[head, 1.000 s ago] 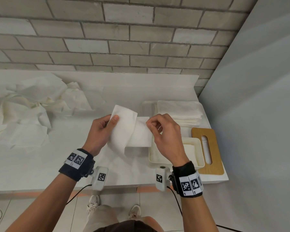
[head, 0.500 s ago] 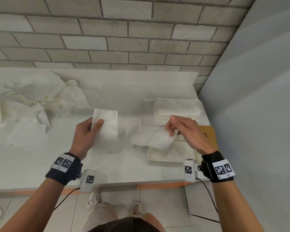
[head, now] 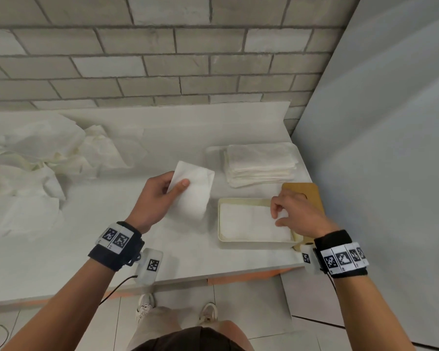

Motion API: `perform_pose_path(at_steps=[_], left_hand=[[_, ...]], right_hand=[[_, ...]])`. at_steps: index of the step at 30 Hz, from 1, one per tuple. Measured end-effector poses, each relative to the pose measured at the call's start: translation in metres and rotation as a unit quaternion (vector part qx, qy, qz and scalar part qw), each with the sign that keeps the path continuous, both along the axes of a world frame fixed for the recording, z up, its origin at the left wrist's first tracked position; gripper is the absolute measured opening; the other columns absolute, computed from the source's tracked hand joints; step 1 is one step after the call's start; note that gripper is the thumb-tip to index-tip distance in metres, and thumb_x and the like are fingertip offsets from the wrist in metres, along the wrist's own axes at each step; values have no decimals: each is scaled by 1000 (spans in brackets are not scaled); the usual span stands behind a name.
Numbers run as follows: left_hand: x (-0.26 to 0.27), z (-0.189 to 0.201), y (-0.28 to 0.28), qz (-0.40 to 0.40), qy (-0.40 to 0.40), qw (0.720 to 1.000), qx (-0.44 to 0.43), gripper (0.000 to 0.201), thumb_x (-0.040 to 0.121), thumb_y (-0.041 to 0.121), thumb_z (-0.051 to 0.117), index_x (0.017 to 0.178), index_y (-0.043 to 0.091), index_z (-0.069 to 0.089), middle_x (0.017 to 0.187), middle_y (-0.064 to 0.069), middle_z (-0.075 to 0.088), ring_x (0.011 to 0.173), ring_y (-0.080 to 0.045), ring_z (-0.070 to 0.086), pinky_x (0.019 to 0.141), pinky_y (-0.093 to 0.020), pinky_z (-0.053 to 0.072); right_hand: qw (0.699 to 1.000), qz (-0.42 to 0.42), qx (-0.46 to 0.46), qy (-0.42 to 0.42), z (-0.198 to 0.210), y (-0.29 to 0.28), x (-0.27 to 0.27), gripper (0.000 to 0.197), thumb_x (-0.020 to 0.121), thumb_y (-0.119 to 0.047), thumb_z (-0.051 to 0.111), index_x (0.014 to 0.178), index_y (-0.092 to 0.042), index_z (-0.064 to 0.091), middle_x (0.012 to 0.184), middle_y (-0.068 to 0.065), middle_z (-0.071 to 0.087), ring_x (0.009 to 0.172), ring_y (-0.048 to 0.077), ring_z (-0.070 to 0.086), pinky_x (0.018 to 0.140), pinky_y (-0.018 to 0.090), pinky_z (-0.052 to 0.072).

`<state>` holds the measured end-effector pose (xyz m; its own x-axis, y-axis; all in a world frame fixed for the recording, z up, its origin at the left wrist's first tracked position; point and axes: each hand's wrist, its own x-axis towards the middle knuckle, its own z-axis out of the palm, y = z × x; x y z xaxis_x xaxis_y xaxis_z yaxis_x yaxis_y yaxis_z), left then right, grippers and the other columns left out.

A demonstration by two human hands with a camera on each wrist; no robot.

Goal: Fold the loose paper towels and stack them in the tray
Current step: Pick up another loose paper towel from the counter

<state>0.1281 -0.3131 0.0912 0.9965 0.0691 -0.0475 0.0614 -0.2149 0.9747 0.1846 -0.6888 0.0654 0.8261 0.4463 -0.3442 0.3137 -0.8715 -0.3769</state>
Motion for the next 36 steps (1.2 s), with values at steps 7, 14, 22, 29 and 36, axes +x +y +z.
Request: perform_pose_path(at_steps=[7, 14, 22, 29, 36], left_hand=[[20, 12, -34, -91, -16, 995, 48, 29, 105, 39, 65, 104, 11, 73, 98, -14, 75, 84, -23, 72, 73, -38, 53], [34, 32, -92, -221, -89, 961, 143, 19, 99, 40, 74, 103, 23, 69, 88, 2, 73, 80, -9, 70, 71, -31, 52], [38, -19, -91, -212, 12, 944, 252, 43, 94, 29, 80, 102, 28, 38, 84, -11, 64, 65, -15, 51, 62, -31, 46], [26, -77, -113, -241, -77, 833, 493, 20, 100, 4, 60, 114, 17, 55, 99, -1, 67, 85, -29, 65, 86, -41, 46], [24, -65, -120, -221, -139, 797, 545, 24, 86, 22, 84, 103, 12, 71, 112, -9, 52, 98, -29, 54, 77, -41, 52]], right_hand=[[997, 7, -55, -53, 17, 15, -6, 19, 98, -23, 78, 99, -31, 60, 118, -8, 54, 114, 17, 58, 95, 36, 50], [890, -181, 413, -73, 81, 60, -48, 46, 93, -36, 85, 129, -31, 56, 102, -14, 75, 98, 9, 75, 82, 18, 58], [878, -368, 243, -187, 4, 19, -64, 29, 100, -13, 75, 113, -21, 51, 78, -1, 68, 70, 9, 66, 61, 20, 50], [946, -258, -9, -198, -48, 25, -58, 36, 105, -15, 65, 135, -7, 47, 89, 12, 70, 76, 34, 71, 59, 38, 51], [939, -257, -41, -226, -21, 32, -53, 22, 105, -20, 67, 122, -10, 59, 109, 11, 68, 83, 37, 71, 64, 40, 54]])
